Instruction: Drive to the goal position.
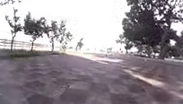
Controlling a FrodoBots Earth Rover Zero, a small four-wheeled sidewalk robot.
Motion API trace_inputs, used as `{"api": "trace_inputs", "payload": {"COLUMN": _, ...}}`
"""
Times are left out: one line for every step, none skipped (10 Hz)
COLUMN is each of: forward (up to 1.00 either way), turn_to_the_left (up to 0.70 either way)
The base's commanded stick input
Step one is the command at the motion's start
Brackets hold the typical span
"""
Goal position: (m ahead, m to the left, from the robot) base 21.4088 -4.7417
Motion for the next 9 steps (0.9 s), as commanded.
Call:
{"api": "trace_inputs", "payload": {"forward": 0.7, "turn_to_the_left": 0.0}}
{"api": "trace_inputs", "payload": {"forward": 0.7, "turn_to_the_left": 0.0}}
{"api": "trace_inputs", "payload": {"forward": 0.7, "turn_to_the_left": 0.0}}
{"api": "trace_inputs", "payload": {"forward": 0.7, "turn_to_the_left": 0.0}}
{"api": "trace_inputs", "payload": {"forward": 0.7, "turn_to_the_left": 0.0}}
{"api": "trace_inputs", "payload": {"forward": 0.7, "turn_to_the_left": 0.0}}
{"api": "trace_inputs", "payload": {"forward": 0.7, "turn_to_the_left": 0.0}}
{"api": "trace_inputs", "payload": {"forward": 0.7, "turn_to_the_left": 0.0}}
{"api": "trace_inputs", "payload": {"forward": 0.7, "turn_to_the_left": 0.0}}
